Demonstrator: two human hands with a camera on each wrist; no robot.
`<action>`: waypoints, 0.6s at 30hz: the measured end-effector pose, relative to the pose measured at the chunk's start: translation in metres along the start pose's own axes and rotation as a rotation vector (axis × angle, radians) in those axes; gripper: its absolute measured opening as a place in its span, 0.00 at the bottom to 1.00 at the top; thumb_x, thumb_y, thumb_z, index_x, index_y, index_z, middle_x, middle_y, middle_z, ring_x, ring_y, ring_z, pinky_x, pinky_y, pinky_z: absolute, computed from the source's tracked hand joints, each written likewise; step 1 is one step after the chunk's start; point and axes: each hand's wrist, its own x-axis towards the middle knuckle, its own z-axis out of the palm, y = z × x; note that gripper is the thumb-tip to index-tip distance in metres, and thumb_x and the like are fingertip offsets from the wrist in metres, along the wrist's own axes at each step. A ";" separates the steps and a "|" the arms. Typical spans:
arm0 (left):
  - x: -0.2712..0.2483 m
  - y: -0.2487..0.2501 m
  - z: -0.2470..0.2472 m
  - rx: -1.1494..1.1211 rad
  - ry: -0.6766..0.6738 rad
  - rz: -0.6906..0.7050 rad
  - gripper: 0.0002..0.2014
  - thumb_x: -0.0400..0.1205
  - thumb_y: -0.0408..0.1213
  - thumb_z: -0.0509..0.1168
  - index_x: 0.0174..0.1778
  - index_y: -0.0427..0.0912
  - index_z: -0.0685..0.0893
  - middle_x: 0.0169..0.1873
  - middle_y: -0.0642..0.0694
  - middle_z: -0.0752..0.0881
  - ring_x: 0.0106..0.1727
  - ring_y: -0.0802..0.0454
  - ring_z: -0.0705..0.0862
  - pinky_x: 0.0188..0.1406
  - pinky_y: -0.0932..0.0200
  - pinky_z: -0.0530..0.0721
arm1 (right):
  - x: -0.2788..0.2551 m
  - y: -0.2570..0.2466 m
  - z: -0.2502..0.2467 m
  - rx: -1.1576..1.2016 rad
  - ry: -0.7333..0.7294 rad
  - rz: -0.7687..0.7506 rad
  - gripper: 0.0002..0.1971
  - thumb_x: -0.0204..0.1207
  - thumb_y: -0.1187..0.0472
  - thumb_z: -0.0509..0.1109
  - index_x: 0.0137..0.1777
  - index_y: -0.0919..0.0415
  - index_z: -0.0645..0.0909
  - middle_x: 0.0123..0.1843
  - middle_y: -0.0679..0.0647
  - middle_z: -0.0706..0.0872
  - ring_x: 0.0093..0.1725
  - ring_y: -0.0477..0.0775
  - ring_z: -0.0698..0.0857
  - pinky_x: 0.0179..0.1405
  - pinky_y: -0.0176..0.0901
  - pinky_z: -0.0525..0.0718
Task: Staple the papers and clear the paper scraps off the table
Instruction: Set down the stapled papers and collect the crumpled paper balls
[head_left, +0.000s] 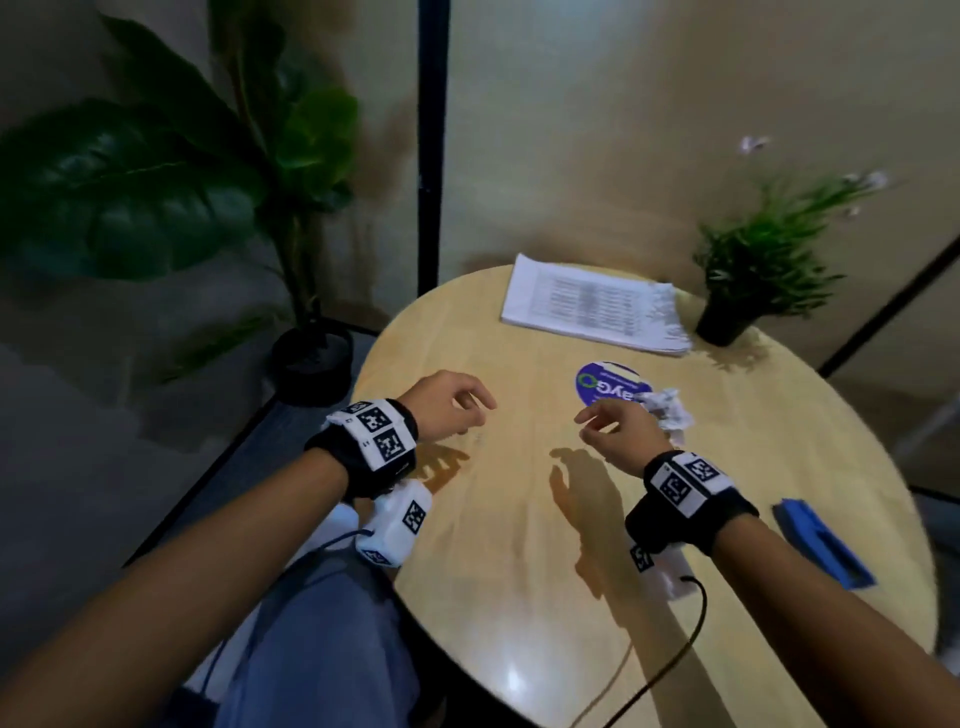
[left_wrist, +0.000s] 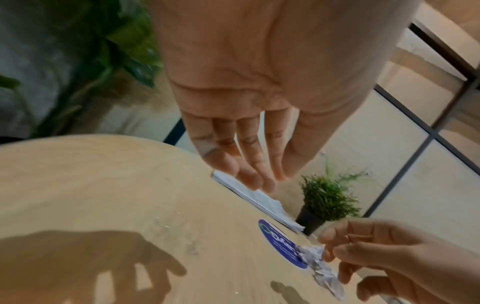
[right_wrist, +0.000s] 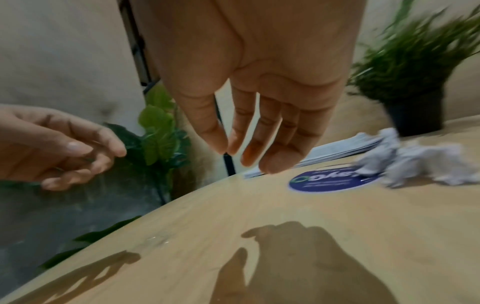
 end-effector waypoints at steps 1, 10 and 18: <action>0.012 0.010 0.009 0.006 -0.022 0.008 0.06 0.80 0.31 0.66 0.47 0.46 0.84 0.41 0.43 0.86 0.34 0.51 0.82 0.42 0.58 0.80 | 0.002 0.011 -0.010 -0.017 0.055 0.034 0.06 0.74 0.63 0.70 0.50 0.56 0.84 0.46 0.51 0.86 0.47 0.55 0.84 0.45 0.39 0.76; 0.094 0.065 0.109 0.042 -0.150 -0.014 0.10 0.79 0.31 0.65 0.54 0.43 0.85 0.43 0.47 0.84 0.40 0.51 0.83 0.37 0.65 0.81 | 0.033 0.083 -0.059 -0.109 0.210 0.212 0.17 0.68 0.60 0.78 0.57 0.59 0.86 0.56 0.62 0.88 0.55 0.63 0.85 0.42 0.36 0.69; 0.143 0.091 0.135 0.176 -0.104 0.031 0.13 0.79 0.30 0.66 0.59 0.41 0.84 0.62 0.42 0.84 0.61 0.43 0.83 0.54 0.59 0.79 | 0.049 0.113 -0.056 -0.307 -0.031 0.171 0.12 0.72 0.52 0.73 0.51 0.57 0.85 0.49 0.56 0.85 0.54 0.55 0.83 0.45 0.38 0.75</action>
